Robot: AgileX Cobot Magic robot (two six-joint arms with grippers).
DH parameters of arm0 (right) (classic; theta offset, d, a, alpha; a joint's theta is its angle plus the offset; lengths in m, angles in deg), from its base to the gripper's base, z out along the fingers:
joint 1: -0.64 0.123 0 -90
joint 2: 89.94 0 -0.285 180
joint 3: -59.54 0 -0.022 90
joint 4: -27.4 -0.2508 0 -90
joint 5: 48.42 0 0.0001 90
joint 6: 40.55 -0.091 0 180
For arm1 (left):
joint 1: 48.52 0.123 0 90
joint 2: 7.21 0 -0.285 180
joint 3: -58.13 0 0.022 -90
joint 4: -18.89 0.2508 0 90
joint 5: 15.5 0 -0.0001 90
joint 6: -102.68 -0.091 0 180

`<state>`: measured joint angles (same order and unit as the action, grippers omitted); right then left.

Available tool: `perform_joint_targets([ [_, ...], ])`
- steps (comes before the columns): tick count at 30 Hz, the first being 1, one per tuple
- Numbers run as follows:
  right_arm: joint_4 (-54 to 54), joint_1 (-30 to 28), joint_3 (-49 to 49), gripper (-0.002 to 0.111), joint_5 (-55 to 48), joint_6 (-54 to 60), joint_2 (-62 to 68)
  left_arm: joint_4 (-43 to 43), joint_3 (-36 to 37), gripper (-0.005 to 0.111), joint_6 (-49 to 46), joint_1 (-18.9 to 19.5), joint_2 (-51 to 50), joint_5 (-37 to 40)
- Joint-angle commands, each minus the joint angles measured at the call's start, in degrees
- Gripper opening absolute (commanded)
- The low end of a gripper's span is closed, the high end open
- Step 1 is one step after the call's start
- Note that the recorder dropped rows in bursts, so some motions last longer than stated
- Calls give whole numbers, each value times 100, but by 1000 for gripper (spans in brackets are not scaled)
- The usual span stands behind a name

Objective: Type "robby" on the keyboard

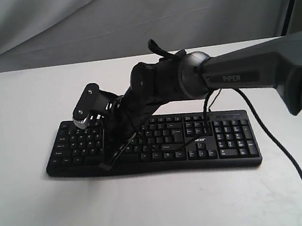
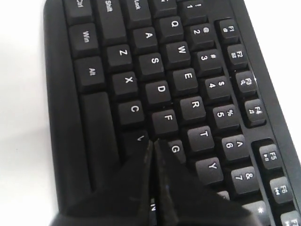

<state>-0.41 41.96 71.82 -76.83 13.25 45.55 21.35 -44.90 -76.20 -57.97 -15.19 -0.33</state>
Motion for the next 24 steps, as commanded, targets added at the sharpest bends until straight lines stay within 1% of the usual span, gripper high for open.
perform_joint_targets([
  [1,11,-9,-8,0,-95,-22,91,27,25,0,16,-36,20,-31],
  [13,19,-9,-8,0,-158,-22,43,27,25,0,16,-36,20,-31],
  [24,67,-55,40,0,74,-37,-132,27,25,0,16,-36,20,-31],
])
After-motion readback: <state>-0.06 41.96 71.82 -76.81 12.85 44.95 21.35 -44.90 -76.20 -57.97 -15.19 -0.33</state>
